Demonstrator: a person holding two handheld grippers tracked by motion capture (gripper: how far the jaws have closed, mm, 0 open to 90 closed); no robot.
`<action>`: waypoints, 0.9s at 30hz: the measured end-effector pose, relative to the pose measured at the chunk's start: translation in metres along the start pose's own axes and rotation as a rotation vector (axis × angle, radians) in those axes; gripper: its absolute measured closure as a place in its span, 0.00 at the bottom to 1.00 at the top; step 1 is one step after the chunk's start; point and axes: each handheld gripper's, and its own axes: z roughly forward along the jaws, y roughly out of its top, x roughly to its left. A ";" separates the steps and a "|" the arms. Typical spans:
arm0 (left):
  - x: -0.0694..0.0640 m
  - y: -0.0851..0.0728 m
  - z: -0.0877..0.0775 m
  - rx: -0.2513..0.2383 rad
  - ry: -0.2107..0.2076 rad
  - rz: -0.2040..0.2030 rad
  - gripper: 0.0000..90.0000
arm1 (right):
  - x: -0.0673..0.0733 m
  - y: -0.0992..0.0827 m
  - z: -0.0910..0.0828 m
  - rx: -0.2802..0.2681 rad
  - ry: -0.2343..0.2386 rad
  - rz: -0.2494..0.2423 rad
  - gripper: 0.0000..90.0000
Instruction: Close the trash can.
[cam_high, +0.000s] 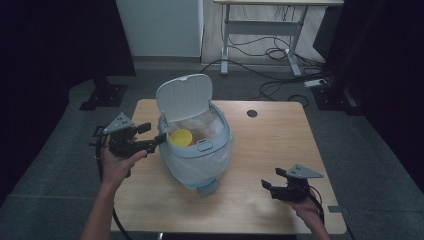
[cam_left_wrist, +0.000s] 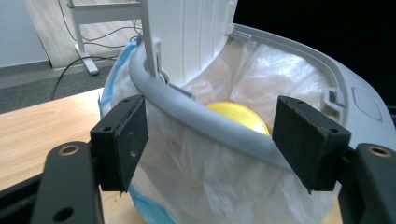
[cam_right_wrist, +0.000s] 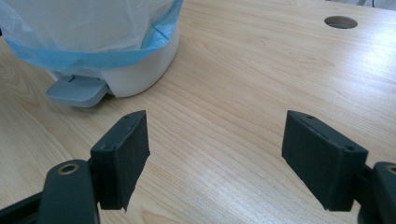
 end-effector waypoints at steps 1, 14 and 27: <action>0.001 0.002 0.002 0.000 -0.003 -0.002 0.30 | 0.000 0.000 0.000 0.000 0.000 0.001 0.25; 0.015 0.023 0.018 -0.023 -0.023 -0.027 0.30 | -0.003 -0.001 -0.002 0.001 -0.005 0.006 0.25; 0.022 0.046 0.030 -0.039 -0.042 -0.006 0.31 | -0.004 -0.004 -0.001 0.009 -0.005 0.008 0.25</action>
